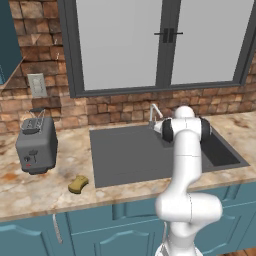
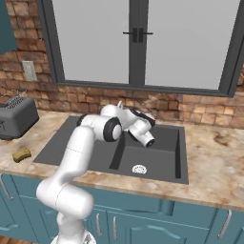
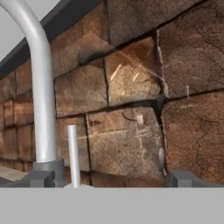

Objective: Soak the sponge with water for a few seconds and then drop it inside the sink.

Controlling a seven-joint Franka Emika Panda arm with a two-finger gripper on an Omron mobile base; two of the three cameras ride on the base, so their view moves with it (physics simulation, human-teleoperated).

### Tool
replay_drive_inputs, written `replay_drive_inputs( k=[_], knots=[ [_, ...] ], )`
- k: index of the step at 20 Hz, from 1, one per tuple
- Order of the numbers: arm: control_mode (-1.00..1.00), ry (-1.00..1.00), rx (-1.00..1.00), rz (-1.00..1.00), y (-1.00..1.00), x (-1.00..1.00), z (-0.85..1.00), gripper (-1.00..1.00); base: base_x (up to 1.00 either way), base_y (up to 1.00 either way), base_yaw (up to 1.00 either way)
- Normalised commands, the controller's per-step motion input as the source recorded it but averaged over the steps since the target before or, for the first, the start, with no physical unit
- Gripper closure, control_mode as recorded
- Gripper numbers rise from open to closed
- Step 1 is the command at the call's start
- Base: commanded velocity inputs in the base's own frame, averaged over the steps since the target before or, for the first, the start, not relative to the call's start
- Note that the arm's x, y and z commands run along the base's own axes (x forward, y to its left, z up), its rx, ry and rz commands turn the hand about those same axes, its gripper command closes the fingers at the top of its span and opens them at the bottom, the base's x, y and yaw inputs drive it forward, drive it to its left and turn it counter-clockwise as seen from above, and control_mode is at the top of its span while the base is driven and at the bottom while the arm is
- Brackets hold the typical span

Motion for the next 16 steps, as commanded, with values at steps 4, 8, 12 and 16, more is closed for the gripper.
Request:
replay_drive_inputs(
  k=[4,8,12,16],
  knots=[
    [-1.0,0.0,0.0,-0.06,-0.26,0.62,0.01,-1.0,0.0,0.0,0.0],
    [-1.0,0.0,0.0,-0.09,-0.28,0.67,0.01,-1.0,0.0,0.0,0.0],
    [-1.0,0.0,-0.04,-0.05,0.0,0.79,0.0,-1.0,0.0,0.0,0.0],
    [-1.0,0.01,-0.08,-0.07,0.0,0.73,0.0,-1.0,0.0,0.0,0.0]
  ],
)
